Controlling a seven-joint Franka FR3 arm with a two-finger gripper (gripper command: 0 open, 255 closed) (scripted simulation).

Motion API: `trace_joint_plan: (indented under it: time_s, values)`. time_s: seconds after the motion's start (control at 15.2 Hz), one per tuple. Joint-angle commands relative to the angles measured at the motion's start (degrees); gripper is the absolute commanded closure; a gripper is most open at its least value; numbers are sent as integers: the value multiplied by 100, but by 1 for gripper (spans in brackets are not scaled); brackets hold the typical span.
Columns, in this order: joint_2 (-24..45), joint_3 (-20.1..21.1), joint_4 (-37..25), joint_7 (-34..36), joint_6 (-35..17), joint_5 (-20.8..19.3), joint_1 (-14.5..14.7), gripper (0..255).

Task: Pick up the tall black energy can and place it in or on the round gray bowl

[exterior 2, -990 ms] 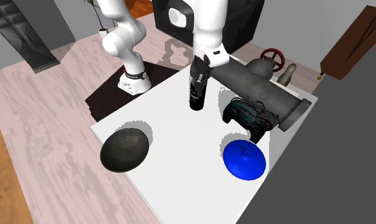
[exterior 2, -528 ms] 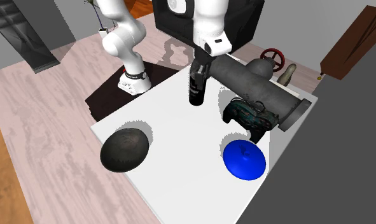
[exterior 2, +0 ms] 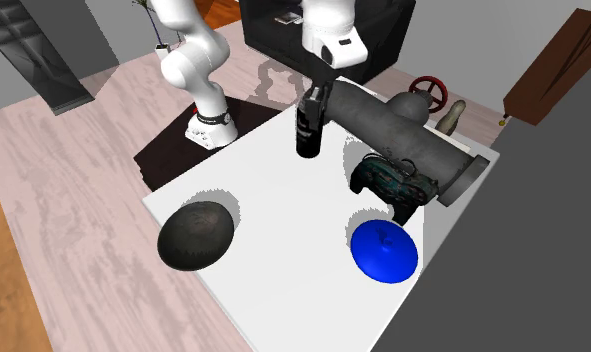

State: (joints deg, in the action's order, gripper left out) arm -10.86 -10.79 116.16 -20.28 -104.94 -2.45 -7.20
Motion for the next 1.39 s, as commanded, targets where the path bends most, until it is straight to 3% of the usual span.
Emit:
trace_joint_plan:
  time_s: [0.0, 0.66, 1.32]
  values:
    - [-70, -130, -10, -214, 71, -40, -98, 255]
    - [-175, -967, -156, -1564, 263, -251, -669, 255]
    - [369, -1882, -948, -3080, 480, -170, -1209, 255]
